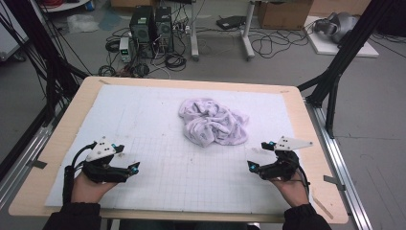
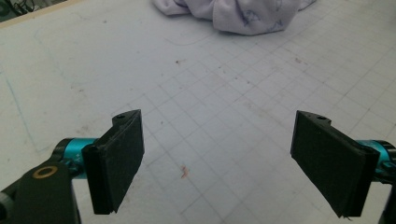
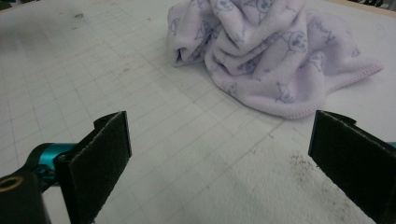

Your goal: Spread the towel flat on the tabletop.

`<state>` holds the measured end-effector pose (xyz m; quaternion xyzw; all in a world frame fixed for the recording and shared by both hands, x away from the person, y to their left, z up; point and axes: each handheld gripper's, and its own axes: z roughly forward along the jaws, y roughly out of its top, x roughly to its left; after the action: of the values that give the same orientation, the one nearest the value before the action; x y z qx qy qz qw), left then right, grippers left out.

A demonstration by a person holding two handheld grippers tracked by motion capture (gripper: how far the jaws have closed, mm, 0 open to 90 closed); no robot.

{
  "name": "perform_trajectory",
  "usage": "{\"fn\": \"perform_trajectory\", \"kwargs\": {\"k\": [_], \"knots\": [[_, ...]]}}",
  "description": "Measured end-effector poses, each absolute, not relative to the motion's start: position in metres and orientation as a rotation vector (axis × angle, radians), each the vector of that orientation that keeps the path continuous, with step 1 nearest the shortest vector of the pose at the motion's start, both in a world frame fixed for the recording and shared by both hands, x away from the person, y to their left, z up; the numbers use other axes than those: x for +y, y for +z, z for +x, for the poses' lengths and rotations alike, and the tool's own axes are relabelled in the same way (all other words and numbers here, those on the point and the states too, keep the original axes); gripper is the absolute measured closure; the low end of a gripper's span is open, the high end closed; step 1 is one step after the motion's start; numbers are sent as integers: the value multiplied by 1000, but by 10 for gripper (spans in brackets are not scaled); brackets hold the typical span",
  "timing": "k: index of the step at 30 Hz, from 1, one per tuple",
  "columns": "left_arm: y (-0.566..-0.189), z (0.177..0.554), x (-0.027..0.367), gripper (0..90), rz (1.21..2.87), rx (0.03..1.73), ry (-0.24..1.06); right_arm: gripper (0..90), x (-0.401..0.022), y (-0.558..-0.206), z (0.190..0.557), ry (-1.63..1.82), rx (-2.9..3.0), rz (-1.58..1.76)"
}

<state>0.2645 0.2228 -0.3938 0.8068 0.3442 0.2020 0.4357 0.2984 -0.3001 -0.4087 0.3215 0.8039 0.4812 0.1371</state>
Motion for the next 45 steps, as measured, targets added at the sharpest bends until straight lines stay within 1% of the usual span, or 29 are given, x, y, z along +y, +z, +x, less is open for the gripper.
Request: {"fn": "perform_trajectory", "kwargs": {"k": [8, 9, 10, 11, 12, 13, 16, 17, 18, 19, 24, 25, 26, 27, 28, 29, 30, 31, 34, 35, 36, 41, 45], "knots": [[-395, 273, 209, 184, 2012, 832, 481, 70, -277, -401, 325, 1397, 2362, 904], [-395, 273, 207, 185, 2014, 828, 483, 85, -270, -399, 333, 1399, 2362, 900], [-395, 273, 206, 186, 2016, 825, 481, 126, -267, -398, 337, 1401, 2370, 899], [-395, 273, 206, 186, 2016, 825, 481, 126, -267, -398, 337, 1401, 2370, 899], [-395, 273, 206, 186, 2015, 825, 481, 160, -263, -397, 341, 1406, 2374, 886], [-395, 273, 206, 186, 2018, 823, 480, 161, -252, -395, 349, 1396, 2388, 866], [-395, 273, 208, 186, 2012, 828, 484, 169, -241, -393, 359, 1378, 2413, 853], [-396, 273, 209, 186, 2009, 833, 480, 204, -230, -391, 367, 1364, 2423, 829], [-396, 273, 209, 186, 2009, 833, 480, 204, -230, -391, 367, 1364, 2423, 829], [-396, 273, 210, 186, 2010, 834, 479, 212, -220, -391, 376, 1333, 2450, 807], [-396, 273, 213, 186, 2002, 842, 482, 227, -200, -398, 391, 1275, 2477, 794], [-396, 274, 214, 186, 2001, 842, 480, 275, -190, -403, 396, 1207, 2488, 801], [-396, 274, 214, 186, 2001, 843, 480, 275, -190, -403, 396, 1207, 2488, 801], [-396, 274, 215, 186, 2001, 844, 480, 347, -183, -408, 399, 1166, 2494, 797], [-396, 274, 215, 187, 2002, 843, 480, 372, -179, -410, 401, 1134, 2497, 794], [-397, 274, 215, 187, 2002, 843, 480, 372, -179, -410, 401, 1134, 2497, 794], [-397, 274, 216, 187, 2003, 845, 479, 424, -176, -411, 402, 1110, 2497, 791], [-397, 274, 216, 188, 2001, 845, 479, 494, -174, -412, 403, 1099, 2497, 785], [-398, 274, 216, 190, 2002, 845, 475, 746, -174, -412, 403, 1088, 2496, 750], [-398, 274, 216, 190, 2004, 843, 475, 790, -175, -410, 403, 1106, 2497, 742], [-398, 274, 216, 190, 2003, 846, 476, 817, -176, -406, 400, 1127, 2512, 717], [-397, 274, 215, 191, 2005, 838, 478, 823, -178, -393, 387, 1203, 2547, 640], [-397, 273, 211, 192, 2011, 834, 478, 823, -174, -373, 357, 1270, 2599, 480]]}}
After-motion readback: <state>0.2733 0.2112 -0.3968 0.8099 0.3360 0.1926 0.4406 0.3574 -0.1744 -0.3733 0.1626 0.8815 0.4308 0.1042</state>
